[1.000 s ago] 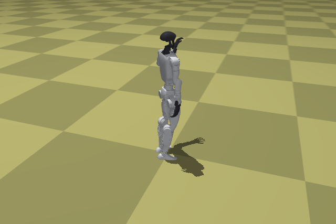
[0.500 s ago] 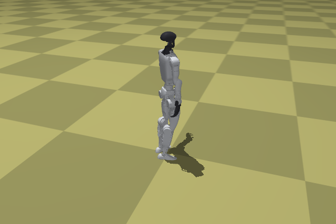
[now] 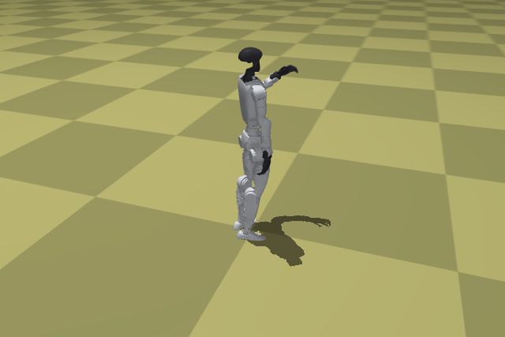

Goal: Upper body actions

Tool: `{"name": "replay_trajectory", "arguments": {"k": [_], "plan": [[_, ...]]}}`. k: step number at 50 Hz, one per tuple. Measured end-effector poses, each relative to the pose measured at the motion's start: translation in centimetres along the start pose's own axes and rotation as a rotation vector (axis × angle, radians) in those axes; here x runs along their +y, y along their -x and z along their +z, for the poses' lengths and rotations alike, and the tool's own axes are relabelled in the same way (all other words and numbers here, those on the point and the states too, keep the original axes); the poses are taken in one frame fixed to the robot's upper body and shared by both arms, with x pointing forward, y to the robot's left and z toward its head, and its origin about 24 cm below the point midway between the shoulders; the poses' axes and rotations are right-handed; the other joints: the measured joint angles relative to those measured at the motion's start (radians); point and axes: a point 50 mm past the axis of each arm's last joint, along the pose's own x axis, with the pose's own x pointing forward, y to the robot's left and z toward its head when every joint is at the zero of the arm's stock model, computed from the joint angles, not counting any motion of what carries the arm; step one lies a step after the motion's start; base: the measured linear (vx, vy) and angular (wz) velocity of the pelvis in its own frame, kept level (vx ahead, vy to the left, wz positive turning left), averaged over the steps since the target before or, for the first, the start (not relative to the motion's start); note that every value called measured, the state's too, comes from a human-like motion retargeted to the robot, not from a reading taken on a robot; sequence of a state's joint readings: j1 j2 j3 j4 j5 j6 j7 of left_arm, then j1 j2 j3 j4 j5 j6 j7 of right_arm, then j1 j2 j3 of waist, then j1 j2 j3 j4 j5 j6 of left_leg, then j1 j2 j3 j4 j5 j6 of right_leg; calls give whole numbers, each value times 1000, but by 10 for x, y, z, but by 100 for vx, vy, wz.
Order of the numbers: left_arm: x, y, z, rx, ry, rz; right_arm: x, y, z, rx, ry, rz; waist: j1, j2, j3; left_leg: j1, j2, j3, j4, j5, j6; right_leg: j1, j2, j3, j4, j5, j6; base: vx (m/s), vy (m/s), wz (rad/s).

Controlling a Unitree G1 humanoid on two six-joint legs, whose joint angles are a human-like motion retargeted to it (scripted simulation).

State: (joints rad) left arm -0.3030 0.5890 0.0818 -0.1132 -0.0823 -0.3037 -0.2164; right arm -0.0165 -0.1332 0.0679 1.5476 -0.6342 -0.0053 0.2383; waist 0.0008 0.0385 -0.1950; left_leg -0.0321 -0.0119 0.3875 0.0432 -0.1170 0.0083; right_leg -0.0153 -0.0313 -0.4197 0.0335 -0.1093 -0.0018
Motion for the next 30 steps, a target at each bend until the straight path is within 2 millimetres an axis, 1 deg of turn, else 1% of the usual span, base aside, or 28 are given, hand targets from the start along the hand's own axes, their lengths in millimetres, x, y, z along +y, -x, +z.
{"name": "replay_trajectory", "arguments": {"k": [2,5,8,10,14,18,20,22,23,25,26,28,30], "plan": [[14,5,8,-39,-72,149,-1,0,0,-2,15,-8,-1,1,3,2,2,8,-1,-1,-1,-4,1,8,2,2,0,-1,-2,-12],[37,14,25,-110,-227,391,0,0,-4,14,21,-12,-2,2,4,1,5,12,-3,-1,-2,-11,2,15,5,3,0,0,0,0],[56,25,40,-151,-404,564,1,0,-10,31,-18,-10,-4,2,2,-2,7,13,-4,-1,-3,-16,2,18,6,3,1,0,0,0],[65,30,48,-160,-503,636,2,0,-13,40,-59,-7,-3,3,1,-4,8,14,-4,-1,-4,-20,2,20,7,3,1,0,0,0],[78,36,59,-152,-663,718,3,1,-19,46,-131,2,4,0,1,-4,7,15,-5,-1,-5,-23,0,23,9,4,2,0,0,0],[88,40,63,-121,-814,783,3,1,-21,52,-152,5,11,-3,3,0,6,17,-5,-1,-5,-20,0,24,8,5,1,0,0,0],[92,40,57,-89,-863,816,2,1,-22,57,-138,0,13,-1,2,-1,6,17,-4,-2,-4,-20,0,23,8,4,1,0,0,0],[98,37,38,-4,-878,810,3,1,-24,63,-120,-3,14,0,-3,-1,4,12,-3,-1,-3,-15,-1,18,6,3,1,-1,3,7],[100,35,24,61,-876,789,3,1,-24,66,-111,-2,13,-1,-5,0,3,8,-2,-1,-3,-11,-1,14,5,2,1,-2,5,19],[103,30,0,184,-855,715,3,1,-23,66,-96,4,11,-5,-6,1,0,0,-1,0,-1,-3,-2,6,3,0,0,-2,2,21],[103,29,-6,219,-826,673,3,1,-20,61,-88,7,10,-8,-4,1,-1,-3,0,0,-1,-1,-2,4,3,0,-1,0,0,0],[100,27,-13,246,-762,610,3,1,-16,49,-71,9,10,-12,-3,4,-1,-2,-2,0,-1,0,-1,5,3,0,-1,0,0,0],[96,26,-10,215,-721,611,2,0,-12,34,-53,5,15,-12,-5,7,1,7,-4,-1,-2,-3,1,11,4,1,-1,5,-2,-22]]}}
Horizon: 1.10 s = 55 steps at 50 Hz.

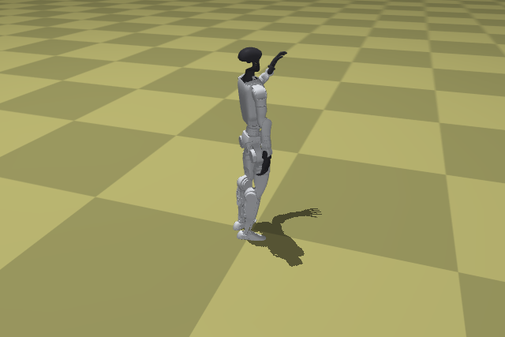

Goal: Upper body actions

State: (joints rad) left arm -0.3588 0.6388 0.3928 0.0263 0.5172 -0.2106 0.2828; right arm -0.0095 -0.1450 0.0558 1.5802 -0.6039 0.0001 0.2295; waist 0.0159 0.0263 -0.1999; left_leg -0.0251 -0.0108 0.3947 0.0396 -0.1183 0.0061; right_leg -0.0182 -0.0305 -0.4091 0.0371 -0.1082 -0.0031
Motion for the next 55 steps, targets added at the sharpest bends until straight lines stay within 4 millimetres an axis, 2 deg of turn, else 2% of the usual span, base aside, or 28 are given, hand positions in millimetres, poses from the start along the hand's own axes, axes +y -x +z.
{"name": "replay_trajectory", "arguments": {"k": [5,10,14,17,19,21,25,28,32,35,45,50,55], "plan": [[18,12,8,-76,-48,177,-1,0,7,-21,27,-1,-4,0,0,4,2,16,-1,-4,-1,-6,2,14,2,3,-1,1,-1,-10],[11,38,10,-66,38,151,-3,1,11,-27,46,-7,-10,-1,11,4,2,13,0,-4,-1,-5,2,11,3,2,-1,0,0,0],[-1,81,14,-17,230,150,-3,1,10,-24,61,-17,-16,3,15,1,4,15,-1,-4,-1,-11,2,13,4,2,0,0,0,0],[-12,123,16,82,348,179,-3,1,7,-11,54,-17,-17,4,21,0,5,17,-1,-5,-2,-13,2,15,5,3,1,0,0,0],[-22,153,13,174,366,138,-2,0,6,-6,38,-18,-13,2,29,2,5,18,-1,-5,-2,-11,2,16,5,3,1,0,0,0],[-35,184,8,281,346,39,-1,0,4,-7,19,-18,-7,-1,38,5,5,15,0,-4,-2,-7,1,15,5,3,2,0,0,0],[-57,246,-10,478,285,-268,-1,0,0,-4,-5,-16,5,-6,51,5,5,2,3,-1,-1,3,1,6,2,1,2,-2,-2,10],[-72,292,-18,665,313,-477,-2,1,0,4,11,-13,2,-11,56,1,3,-13,5,3,0,10,1,-6,-1,-1,1,-4,-4,24],[-83,343,-20,862,391,-703,-7,2,4,4,64,-30,-1,-10,60,-3,5,-21,7,7,0,14,4,-12,-4,-1,0,-1,-1,4],[-84,375,-24,1014,365,-833,-10,2,9,-10,100,-44,-3,-9,65,-3,7,-20,8,7,0,14,6,-12,-4,1,-1,0,0,0],[-74,458,-18,1434,243,-1191,-7,2,17,-36,115,-27,-6,-4,55,-5,13,-15,10,8,-3,10,11,-7,-3,3,-6,0,0,0],[-60,494,-4,1628,72,-1444,-4,1,15,-25,122,-21,-8,-1,49,-7,16,-16,12,9,-4,8,13,-8,-2,3,-7,0,0,0],[-46,516,19,1827,111,-1738,-5,1,12,-2,150,-41,-13,3,52,-6,18,-14,13,10,-5,9,15,-6,-1,4,-9,0,0,0]]}}
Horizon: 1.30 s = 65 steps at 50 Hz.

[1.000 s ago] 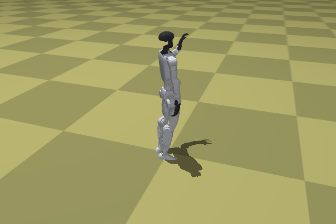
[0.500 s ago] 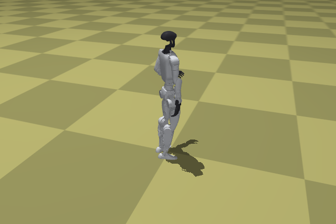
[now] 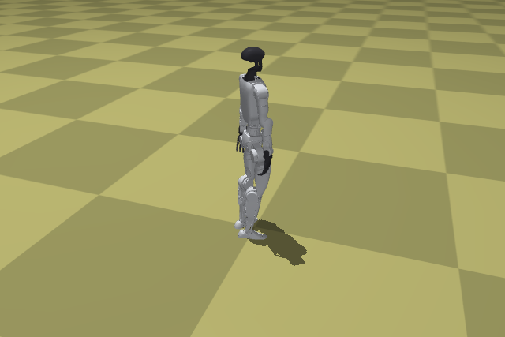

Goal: Upper body actions

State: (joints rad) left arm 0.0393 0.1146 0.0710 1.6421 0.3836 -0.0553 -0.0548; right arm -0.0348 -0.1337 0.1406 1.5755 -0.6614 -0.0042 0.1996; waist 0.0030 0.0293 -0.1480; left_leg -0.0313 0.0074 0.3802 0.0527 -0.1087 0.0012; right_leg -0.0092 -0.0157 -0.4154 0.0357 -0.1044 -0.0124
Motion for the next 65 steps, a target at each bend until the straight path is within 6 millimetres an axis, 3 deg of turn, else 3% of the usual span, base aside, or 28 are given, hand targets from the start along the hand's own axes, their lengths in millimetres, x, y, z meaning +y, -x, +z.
{"name": "replay_trajectory", "arguments": {"k": [5,10,18,26,35,45,52,65], "plan": [[-21,1,-5,75,-39,-213,-1,0,-4,18,24,-25,10,14,6,19,-6,23,-21,0,10,-3,14,19,1,3,-6,-3,-1,-22],[-7,-1,5,19,-89,-83,1,0,-11,38,-6,-18,10,14,8,7,11,27,-3,3,-6,-5,10,25,2,5,-7,-1,-1,-4],[4,1,15,8,-170,-103,5,0,-15,52,-48,11,7,24,4,0,21,24,3,6,-12,-6,19,27,1,4,-14,0,0,0],[-2,0,22,-16,-110,-124,3,0,-11,36,-31,12,3,24,9,0,29,31,3,11,-19,-8,26,35,2,5,-22,0,0,0],[-12,0,26,-25,-180,-148,-1,0,-10,27,-43,2,3,30,18,6,35,33,-1,18,-27,-4,34,38,0,6,-30,0,0,0],[-9,0,25,-24,-156,-153,0,0,-13,37,-52,0,0,37,26,-4,43,14,10,24,-35,4,41,27,-5,3,-38,0,0,0],[1,0,26,-16,-299,-80,-1,0,-12,37,-43,-4,-3,41,35,-15,50,6,25,24,-41,7,46,24,-9,3,-44,0,0,0],[0,1,41,-59,-293,-79,-9,2,-12,28,-60,-28,-9,43,59,-97,68,-43,140,17,-87,0,32,11,-20,8,-43,-6,-2,15]]}}
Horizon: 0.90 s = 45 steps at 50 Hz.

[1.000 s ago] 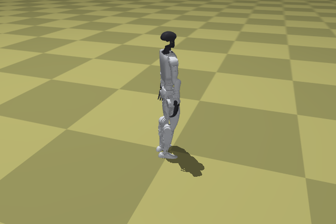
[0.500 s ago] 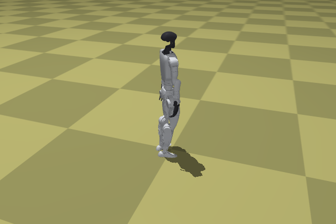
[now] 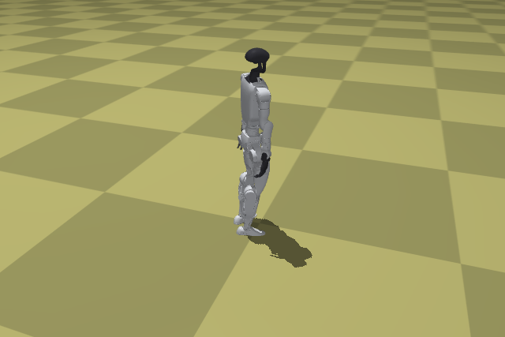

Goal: Upper body actions

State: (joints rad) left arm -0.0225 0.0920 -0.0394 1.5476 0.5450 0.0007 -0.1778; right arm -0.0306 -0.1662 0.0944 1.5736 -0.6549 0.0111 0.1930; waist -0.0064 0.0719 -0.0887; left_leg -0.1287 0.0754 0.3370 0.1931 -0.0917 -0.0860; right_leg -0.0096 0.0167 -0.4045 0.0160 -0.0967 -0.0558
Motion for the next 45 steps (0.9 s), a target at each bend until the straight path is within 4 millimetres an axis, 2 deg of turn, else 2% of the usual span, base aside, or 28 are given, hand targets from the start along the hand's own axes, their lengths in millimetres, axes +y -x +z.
{"name": "replay_trajectory", "arguments": {"k": [7,12,15,17,18,24,27,30,34,37,40,43,45], "plan": [[10,1,16,-26,-48,73,-2,1,-13,35,-61,-4,20,-18,18,-86,-30,-148,116,19,-65,3,-38,-48,-10,-2,9,-5,3,46],[7,0,14,-30,-26,102,-7,2,-21,74,-42,-22,45,-33,13,-59,21,-17,99,-9,-2,2,-63,-45,-9,1,18,6,8,-3],[0,-1,6,-5,3,77,-12,3,-17,61,-29,-41,32,-22,2,-42,39,0,60,43,-7,3,-60,-45,-11,0,25,14,12,-3],[-2,-1,-1,14,17,68,-13,3,-14,37,-40,-48,24,-10,-3,-28,41,-17,24,66,-49,7,-52,-46,-11,-2,30,19,17,-1],[-3,-1,-2,22,23,63,-14,3,-12,25,-50,-51,21,-9,-5,-24,36,-22,15,57,-51,9,-54,-46,-11,-3,33,18,17,1],[-6,0,-7,44,27,-16,-14,3,-8,-11,-132,-47,32,-20,-25,-1,1,13,-46,-1,10,4,-81,-52,-6,-4,61,20,19,-3],[-2,1,-3,28,17,-47,-11,2,-5,-13,-147,-42,41,-36,-26,-8,-9,17,-44,-8,15,-8,-107,-56,4,-4,77,16,16,-3],[12,3,1,17,-30,-24,-9,2,3,-37,-130,-24,40,-55,-11,-18,-25,6,-34,-16,27,-13,-131,-73,19,-7,90,15,9,19],[36,9,7,4,-63,36,-16,4,28,-117,-16,-32,29,-82,48,-19,-36,2,-29,-17,44,-28,-159,-89,64,-2,113,8,2,8],[52,13,16,-38,-18,80,-34,13,61,-201,130,-100,19,-90,113,-22,-22,27,-20,-24,58,-66,-165,-52,114,37,137,-12,-8,-53],[65,18,22,-79,45,99,-54,26,95,-276,290,-185,15,-93,142,-44,0,88,-13,-34,69,-139,-152,60,159,88,161,-19,-5,-110],[78,23,32,-116,66,131,-69,41,126,-353,402,-257,5,-98,167,-79,30,136,17,-51,73,-203,-136,131,185,88,160,-20,-7,-89],[92,30,40,-141,51,159,-75,50,143,-405,436,-288,-13,-102,197,-97,45,136,43,-59,75,-216,-144,100,180,66,151,-19,-16,-19]]}}
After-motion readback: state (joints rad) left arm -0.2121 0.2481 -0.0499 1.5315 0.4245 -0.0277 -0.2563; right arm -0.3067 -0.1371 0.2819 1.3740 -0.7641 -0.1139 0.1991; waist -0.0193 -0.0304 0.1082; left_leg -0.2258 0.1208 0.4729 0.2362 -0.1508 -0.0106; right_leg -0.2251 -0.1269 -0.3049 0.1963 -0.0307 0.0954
